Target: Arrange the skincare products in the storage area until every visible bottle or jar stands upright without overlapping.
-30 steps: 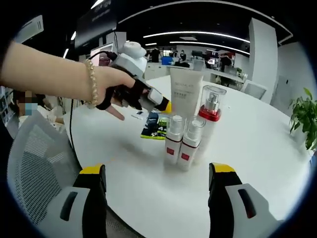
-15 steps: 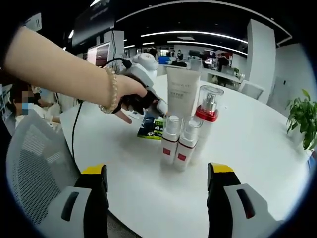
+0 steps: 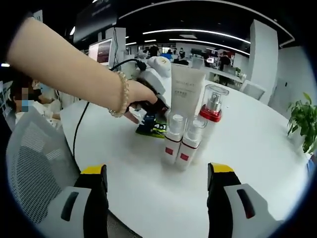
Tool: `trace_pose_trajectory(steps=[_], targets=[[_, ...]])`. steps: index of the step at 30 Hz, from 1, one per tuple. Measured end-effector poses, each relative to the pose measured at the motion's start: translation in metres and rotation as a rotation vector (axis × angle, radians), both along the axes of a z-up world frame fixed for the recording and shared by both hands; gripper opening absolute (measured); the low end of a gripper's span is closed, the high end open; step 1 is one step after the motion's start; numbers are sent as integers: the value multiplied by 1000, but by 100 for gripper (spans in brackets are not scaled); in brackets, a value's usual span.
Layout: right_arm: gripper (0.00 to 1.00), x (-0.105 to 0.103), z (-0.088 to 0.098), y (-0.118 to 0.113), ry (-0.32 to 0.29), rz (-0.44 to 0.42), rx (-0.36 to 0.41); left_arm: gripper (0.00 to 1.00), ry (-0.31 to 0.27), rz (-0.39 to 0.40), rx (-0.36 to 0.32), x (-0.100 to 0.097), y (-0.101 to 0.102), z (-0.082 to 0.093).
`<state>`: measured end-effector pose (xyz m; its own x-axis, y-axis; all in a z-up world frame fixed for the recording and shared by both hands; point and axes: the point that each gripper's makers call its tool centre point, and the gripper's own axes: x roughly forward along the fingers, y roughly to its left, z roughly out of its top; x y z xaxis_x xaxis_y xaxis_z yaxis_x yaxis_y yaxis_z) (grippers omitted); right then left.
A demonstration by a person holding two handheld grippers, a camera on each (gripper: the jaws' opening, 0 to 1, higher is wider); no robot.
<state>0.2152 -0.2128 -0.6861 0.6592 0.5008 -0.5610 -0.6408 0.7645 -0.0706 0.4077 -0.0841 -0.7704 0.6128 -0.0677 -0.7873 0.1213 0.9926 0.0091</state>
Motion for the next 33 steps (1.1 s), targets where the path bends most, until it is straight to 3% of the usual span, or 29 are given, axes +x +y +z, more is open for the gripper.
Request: trace_pose_trajectory(steps=[5,8,13,15,21,25,33], targets=[[82,1,0,-2,4,-14,-3,78,5,-2,9,-5,11,2],[82,1,-1,-2,1,-10,-8,71,22,1,11,-13,19,1],[82,2,-1,-5,2,-23,-4,77,25,24,20,-26,36,-1],[82,1,-1,-5,2,-21,-6,76,39,53,-21,-30,37,-4],[82,1,1,-5,-9,-20,-9,73,14,23,-13,-33,39,-3],[82,1,2,-4,-15,-14,-12,63,-6,-14,-14,-36,33,-1],[82,0,3,-3,-14,-5,-10,53,-38,-50,-6,-45,30,3]])
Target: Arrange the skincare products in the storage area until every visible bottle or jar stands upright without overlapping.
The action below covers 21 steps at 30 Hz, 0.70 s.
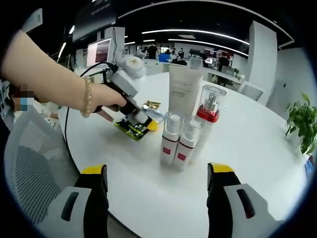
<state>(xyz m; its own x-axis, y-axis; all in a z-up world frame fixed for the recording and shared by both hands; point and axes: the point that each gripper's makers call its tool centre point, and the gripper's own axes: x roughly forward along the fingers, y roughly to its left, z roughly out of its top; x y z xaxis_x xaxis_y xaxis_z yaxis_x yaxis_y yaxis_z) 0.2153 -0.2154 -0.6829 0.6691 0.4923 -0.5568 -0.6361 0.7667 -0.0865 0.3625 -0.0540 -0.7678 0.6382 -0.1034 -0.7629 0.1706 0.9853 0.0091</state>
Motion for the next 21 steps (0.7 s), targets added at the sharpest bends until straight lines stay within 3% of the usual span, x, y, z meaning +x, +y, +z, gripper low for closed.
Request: trace_pose_trajectory(steps=[14,15,16,17,18,21], targets=[[82,0,0,-1,-2,1,-2,39,-46,-4,-6,-6,-3,2],[82,-1,0,-1,-1,-3,1,37,-51,4,-19,-6,-3,4],[82,-1,-1,-2,1,-5,2,24,-58,29,-44,-6,-3,6],[82,-2,-1,-2,0,-6,0,17,-55,20,-43,-9,0,5],[82,-2,-1,-2,-2,-7,0,17,-56,51,-93,-11,-4,6],[82,-4,-1,-2,-5,-4,-1,11,-47,12,-63,-14,-2,5]])
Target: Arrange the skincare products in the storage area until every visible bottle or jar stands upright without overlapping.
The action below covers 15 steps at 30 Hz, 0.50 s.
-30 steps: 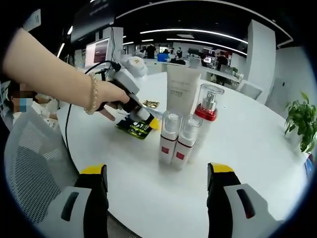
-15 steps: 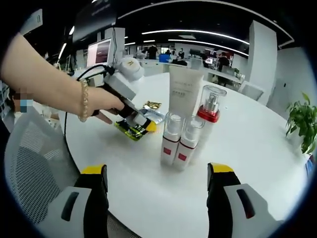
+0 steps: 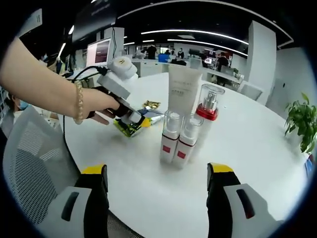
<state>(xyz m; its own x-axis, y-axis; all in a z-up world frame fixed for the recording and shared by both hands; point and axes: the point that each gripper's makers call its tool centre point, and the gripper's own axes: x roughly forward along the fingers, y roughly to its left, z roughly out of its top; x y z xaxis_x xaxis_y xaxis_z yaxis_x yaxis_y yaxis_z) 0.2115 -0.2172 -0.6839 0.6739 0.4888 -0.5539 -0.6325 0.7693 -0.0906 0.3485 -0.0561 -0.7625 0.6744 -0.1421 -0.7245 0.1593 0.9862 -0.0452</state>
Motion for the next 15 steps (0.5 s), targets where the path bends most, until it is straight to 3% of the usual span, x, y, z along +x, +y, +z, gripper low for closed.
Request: trace_pose_trajectory(steps=[4,7,9,11,12,15], targets=[[81,0,1,-1,-5,0,5,4,27,34,-55,-9,-1,2],[81,-1,0,-1,-7,5,5,0,66,137,-217,-16,-3,2],[81,-2,1,-2,-8,8,8,0,65,168,-272,-24,-1,4],[81,-1,2,-3,-10,5,16,0,48,164,-255,-26,6,6],[81,-1,2,-3,-11,4,19,0,72,164,-255,-30,5,4],[81,-1,5,-1,-16,13,22,0,74,126,-218,-41,8,2]])
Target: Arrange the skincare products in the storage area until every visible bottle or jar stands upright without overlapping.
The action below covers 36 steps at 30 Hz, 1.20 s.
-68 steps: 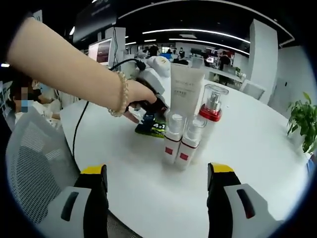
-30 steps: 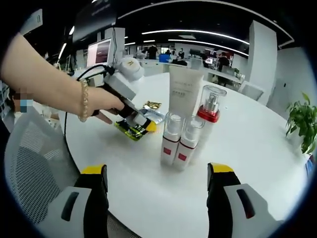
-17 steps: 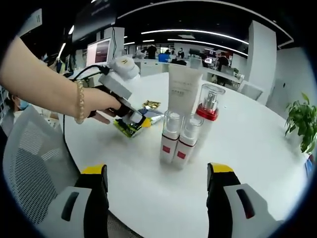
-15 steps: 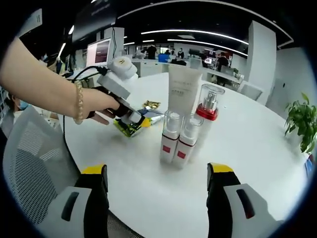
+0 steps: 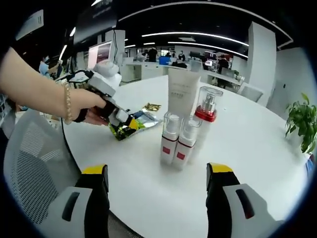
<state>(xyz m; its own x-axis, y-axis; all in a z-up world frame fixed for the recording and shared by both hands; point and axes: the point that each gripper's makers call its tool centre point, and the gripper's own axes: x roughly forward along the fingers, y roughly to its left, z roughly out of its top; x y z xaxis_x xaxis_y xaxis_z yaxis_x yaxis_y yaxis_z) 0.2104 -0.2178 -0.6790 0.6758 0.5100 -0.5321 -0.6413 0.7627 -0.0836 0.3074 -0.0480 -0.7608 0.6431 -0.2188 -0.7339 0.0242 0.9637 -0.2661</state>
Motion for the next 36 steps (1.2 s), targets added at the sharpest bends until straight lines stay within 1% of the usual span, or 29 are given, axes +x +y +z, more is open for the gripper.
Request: trace_pose_trajectory(steps=[1,2,3,4,5,6,7,8,9,10,12,13,14,15,16,17,18,20,22,23,24,26,29,30,32,33,34,35,36], targets=[[80,0,0,0,-1,2,-2,0,0,6,-4,-2,3,0],[80,0,-1,1,-4,8,-8,0,-22,39,-27,-1,6,2],[80,0,0,1,-5,10,-9,0,-35,37,-27,-2,6,4],[80,1,0,2,-7,11,-8,0,-76,17,13,-3,8,11],[80,1,0,2,-7,11,-10,0,-83,-19,49,-5,9,13],[80,1,-1,2,-7,12,-13,1,-101,-73,98,0,11,9],[80,1,-1,1,-7,13,-13,1,-116,-103,138,1,14,10],[80,1,-1,2,-6,13,-11,1,-119,-122,166,0,17,11],[80,1,0,2,-6,14,-10,1,-139,-142,177,0,18,14],[80,1,0,2,-6,13,-9,2,-144,-154,179,2,17,16],[80,2,0,2,-7,14,-8,2,-137,-159,202,-1,23,15],[80,2,0,3,-5,16,-8,4,-136,-163,212,-2,25,15],[80,2,-1,3,-4,17,-10,10,-135,-160,211,-2,27,15],[80,2,-1,3,-3,19,-10,22,-136,-148,205,-2,29,16],[80,2,-1,3,-2,19,-8,31,-131,-135,201,-1,29,16],[80,3,-1,3,-1,20,-6,39,-126,-129,200,-1,30,16],[80,3,-2,3,3,21,-9,43,-126,-128,199,-1,33,16],[80,2,-3,4,8,25,-7,43,-130,-124,202,-2,35,18],[80,2,-3,3,8,24,-6,47,-136,-130,210,-1,35,20],[80,2,-4,3,10,23,-6,51,-141,-126,206,0,35,21],[80,2,-4,3,12,22,-5,59,-155,-130,194,1,32,24],[80,3,-4,2,15,17,-1,69,-157,-126,183,3,32,25],[80,2,-4,2,21,13,5,80,-167,-127,196,5,34,26],[80,2,-4,1,21,12,6,86,-166,-129,197,6,36,26],[80,1,-4,1,23,13,3,97,-153,-144,207,7,33,24],[80,1,-4,2,24,12,4,99,-153,-147,210,7,33,24],[80,1,-4,1,24,11,6,99,-130,-180,189,3,29,20],[80,1,-4,1,24,9,8,99,-99,-182,200,0,31,16],[80,1,-4,1,25,7,8,99,-95,-196,208,4,30,15]])
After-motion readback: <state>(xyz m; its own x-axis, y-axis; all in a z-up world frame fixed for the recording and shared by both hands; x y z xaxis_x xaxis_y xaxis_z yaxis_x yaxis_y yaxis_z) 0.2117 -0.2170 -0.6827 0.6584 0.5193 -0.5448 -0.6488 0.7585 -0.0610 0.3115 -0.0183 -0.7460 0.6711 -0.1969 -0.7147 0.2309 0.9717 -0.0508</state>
